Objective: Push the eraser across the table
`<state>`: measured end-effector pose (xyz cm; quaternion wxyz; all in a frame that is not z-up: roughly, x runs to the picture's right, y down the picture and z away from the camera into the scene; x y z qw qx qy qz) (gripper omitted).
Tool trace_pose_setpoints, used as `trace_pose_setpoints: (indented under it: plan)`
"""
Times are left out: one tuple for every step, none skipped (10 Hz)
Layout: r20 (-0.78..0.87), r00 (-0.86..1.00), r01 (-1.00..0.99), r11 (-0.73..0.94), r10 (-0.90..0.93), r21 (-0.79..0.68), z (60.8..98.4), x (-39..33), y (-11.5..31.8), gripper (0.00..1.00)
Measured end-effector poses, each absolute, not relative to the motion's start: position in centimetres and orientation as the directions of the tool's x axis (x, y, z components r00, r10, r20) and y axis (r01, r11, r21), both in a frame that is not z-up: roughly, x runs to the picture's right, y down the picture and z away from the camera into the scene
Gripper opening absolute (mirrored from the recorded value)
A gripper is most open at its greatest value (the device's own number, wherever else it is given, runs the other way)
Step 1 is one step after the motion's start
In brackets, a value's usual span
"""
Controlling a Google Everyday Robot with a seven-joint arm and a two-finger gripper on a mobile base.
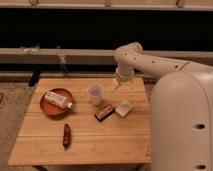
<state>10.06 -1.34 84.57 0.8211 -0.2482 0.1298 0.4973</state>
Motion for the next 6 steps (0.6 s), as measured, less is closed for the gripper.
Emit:
trace_pose_setpoints:
  plan:
    - [-0.46, 0.472, -0.881, 0.383, 0.752, -0.279, 84.6, 10.0, -1.3, 0.8]
    - [-0.461, 0.472, -0.881, 0.383, 0.752, -0.278, 84.6, 10.0, -1.4, 0.8]
    - [-0.465, 0.484, -0.875, 0.405, 0.741, -0.266, 85.0, 10.2, -1.4, 0.8]
    - [-0.471, 0.492, -0.871, 0.416, 0.732, -0.264, 85.6, 9.7, -1.1, 0.8]
    - [-0.477, 0.507, -0.862, 0.435, 0.718, -0.261, 86.6, 9.1, -0.6, 0.8]
    - [-0.484, 0.514, -0.857, 0.446, 0.708, -0.257, 87.2, 9.1, -0.2, 0.8]
